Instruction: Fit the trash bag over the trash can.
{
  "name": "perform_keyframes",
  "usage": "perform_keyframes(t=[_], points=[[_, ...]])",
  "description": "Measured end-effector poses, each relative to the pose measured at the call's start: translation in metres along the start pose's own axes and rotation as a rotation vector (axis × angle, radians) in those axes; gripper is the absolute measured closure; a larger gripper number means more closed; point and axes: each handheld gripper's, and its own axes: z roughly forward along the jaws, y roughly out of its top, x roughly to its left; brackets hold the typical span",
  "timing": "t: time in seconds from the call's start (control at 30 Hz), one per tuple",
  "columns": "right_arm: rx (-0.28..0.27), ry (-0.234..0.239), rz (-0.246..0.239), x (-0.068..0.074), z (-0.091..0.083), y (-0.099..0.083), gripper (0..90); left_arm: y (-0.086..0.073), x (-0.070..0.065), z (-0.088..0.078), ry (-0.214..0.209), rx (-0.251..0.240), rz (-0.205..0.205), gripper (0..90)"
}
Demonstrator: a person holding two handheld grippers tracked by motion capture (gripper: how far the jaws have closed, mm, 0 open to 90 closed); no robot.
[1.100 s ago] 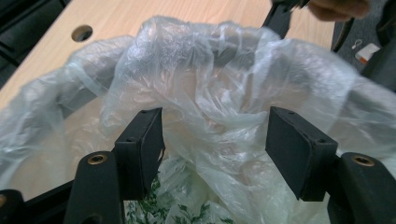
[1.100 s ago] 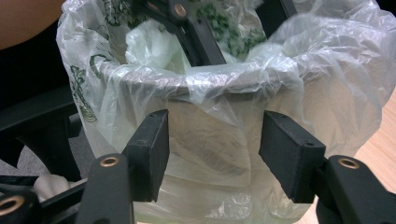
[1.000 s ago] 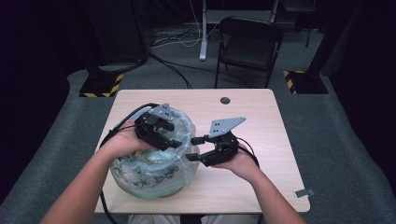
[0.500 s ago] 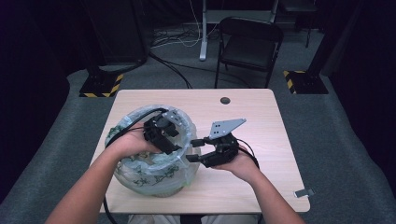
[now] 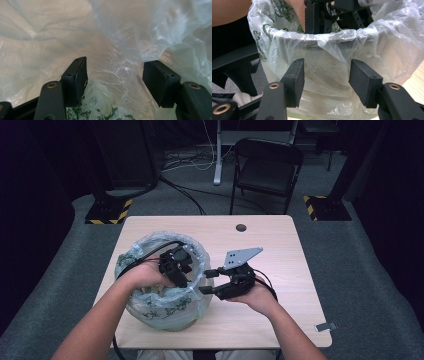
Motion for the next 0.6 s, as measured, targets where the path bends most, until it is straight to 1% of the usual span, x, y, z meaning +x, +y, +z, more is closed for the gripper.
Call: perform_keyframes(t=[0.03,0.17,0.23,0.3,0.33,0.37,0.4,0.43,0.53,0.6], points=[[0.000,-0.001,0.000,0.000,0.000,0.000,44.9,0.000,0.000,0.001,-0.005,0.009,-0.008,36.1],[0.003,0.000,-0.002,0.001,0.000,0.000,44.9,-0.001,0.001,0.006,-0.014,0.044,-0.009,36.1],[0.004,-0.002,-0.005,0.001,0.000,0.001,44.8,-0.001,0.001,0.007,-0.013,0.051,-0.006,36.4],[0.005,-0.002,-0.005,0.001,0.000,0.000,44.8,-0.001,0.000,0.007,-0.012,0.051,-0.013,36.3],[0.006,-0.002,-0.006,0.001,0.000,0.000,44.7,-0.001,0.000,0.007,-0.006,0.054,-0.007,36.3],[0.006,-0.003,-0.005,0.002,0.000,0.000,44.7,0.000,0.000,0.005,0.016,0.052,0.009,36.7],[0.007,-0.003,-0.005,0.002,0.000,0.000,44.7,0.001,-0.002,0.000,0.042,0.045,0.032,38.7],[0.008,-0.004,-0.006,0.002,0.000,0.000,44.6,0.002,-0.003,-0.006,0.059,0.025,0.050,39.7],[0.008,-0.006,-0.009,0.002,-0.001,0.000,44.5,0.002,-0.006,-0.032,0.067,-0.039,0.064,38.8],[0.004,-0.008,-0.007,0.002,-0.002,0.000,44.4,-0.001,-0.007,-0.051,0.087,-0.060,0.078,39.7]])
